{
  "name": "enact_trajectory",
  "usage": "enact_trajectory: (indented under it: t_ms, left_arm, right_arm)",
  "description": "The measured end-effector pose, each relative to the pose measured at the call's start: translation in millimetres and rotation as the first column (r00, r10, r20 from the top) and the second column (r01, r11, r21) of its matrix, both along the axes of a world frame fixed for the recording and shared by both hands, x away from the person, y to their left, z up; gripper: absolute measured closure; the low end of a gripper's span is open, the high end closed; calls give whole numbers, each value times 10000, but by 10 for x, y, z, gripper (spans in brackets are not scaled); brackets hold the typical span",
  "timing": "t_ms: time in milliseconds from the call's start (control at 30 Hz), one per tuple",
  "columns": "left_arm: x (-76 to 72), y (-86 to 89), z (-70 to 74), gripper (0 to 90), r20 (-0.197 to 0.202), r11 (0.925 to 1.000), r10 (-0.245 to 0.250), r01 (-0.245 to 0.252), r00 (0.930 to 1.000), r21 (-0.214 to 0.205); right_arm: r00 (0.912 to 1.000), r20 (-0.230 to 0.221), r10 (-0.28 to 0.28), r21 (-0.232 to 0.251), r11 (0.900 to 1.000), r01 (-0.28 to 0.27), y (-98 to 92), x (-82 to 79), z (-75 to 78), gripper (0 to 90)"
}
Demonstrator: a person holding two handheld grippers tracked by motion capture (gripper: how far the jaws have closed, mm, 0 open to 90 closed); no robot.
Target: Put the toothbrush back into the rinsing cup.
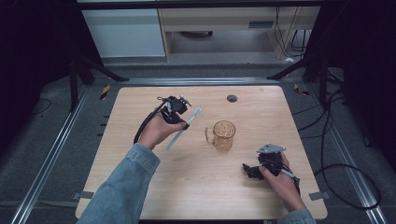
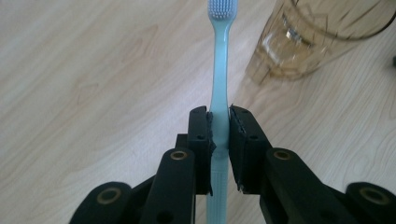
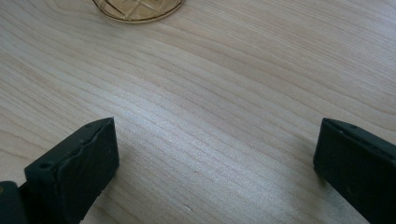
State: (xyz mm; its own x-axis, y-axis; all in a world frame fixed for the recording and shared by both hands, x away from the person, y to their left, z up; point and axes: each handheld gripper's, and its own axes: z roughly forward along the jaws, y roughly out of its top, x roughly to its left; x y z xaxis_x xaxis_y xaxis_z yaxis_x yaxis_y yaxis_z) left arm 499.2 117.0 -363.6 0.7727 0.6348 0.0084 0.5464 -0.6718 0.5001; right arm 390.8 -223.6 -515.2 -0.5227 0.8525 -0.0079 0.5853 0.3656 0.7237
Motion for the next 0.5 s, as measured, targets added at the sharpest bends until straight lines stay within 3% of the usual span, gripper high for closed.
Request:
enact_trajectory:
  t_ms: [100,167,267,400,500]
  left_arm:
    - [-17,7,51,786,389,9973,170,-142,9991,-714]
    - [-30,-11,71,786,661,9952,260,-196,9975,-955]
    - [-42,-51,77,786,1049,9939,379,-266,9938,-1071]
    - [-53,-83,75,786,1137,9877,482,-304,9923,-1533]
    - [-60,-97,83,786,1387,9859,687,-460,9880,-1606]
  right_arm:
    - [10000,-18,-4,5,10000,4,2,-2,1,4]
    - [10000,-32,11,26,10000,-11,3,-3,3,4]
    - [10000,-30,12,25,10000,-12,3,-2,3,4]
    - [10000,-41,7,32,10000,-7,3,-3,4,4]
    - [10000,-43,7,27,10000,-7,3,-3,4,4]
